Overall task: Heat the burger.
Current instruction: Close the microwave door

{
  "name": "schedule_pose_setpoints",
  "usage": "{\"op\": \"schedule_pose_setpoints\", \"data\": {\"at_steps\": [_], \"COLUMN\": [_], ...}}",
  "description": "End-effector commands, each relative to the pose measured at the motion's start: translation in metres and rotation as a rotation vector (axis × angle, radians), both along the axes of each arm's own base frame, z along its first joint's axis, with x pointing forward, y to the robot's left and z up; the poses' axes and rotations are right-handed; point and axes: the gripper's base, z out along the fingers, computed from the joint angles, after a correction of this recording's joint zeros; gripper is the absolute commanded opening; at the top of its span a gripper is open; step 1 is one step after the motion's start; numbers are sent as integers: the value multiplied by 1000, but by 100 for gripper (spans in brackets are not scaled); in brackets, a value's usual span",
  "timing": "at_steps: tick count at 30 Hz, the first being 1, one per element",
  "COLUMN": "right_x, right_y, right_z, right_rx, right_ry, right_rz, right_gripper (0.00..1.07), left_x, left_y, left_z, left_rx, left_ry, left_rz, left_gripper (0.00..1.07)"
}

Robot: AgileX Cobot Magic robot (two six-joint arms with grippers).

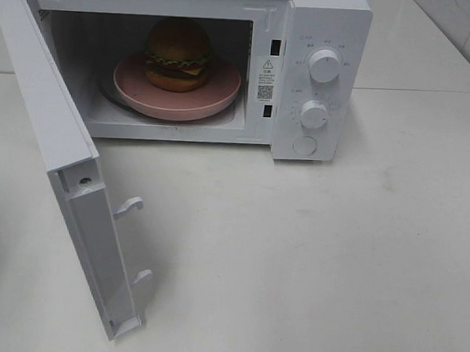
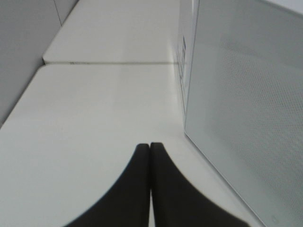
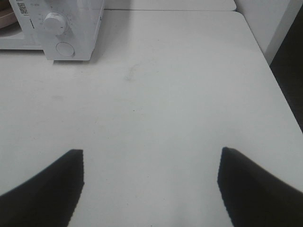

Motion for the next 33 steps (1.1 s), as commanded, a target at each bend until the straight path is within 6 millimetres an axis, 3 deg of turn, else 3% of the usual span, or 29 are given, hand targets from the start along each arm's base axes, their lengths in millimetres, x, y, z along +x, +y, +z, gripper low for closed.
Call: {"op": "schedule_pose_setpoints", "data": {"at_steps": [1, 9, 17, 20, 25, 33], "right_x": [-4, -4, -4, -4, -4, -4], "right_y": [0, 0, 0, 0, 0, 0], "right_z": [0, 0, 0, 0, 0, 0], "right_rx": [10, 10, 10, 10, 10, 8], "right_ry": [-32, -32, -32, -32, -32, -32], "right_rz": [-10, -10, -10, -10, -10, -9], "right_gripper": [76, 76, 76, 76, 76, 76], "left_x": [2, 16, 39, 41, 55, 63], "left_y": [0, -10, -35, -36, -69, -93], "left_z": [3, -7, -24, -26, -34, -49], "left_rx": [16, 14, -80, -79, -74, -122], "left_ry": [-113, -127, -130, -121, -78, -77], "left_rz": [1, -112, -371, -393, -545, -518], "left_gripper": [0, 0, 0, 0, 0, 0]}}
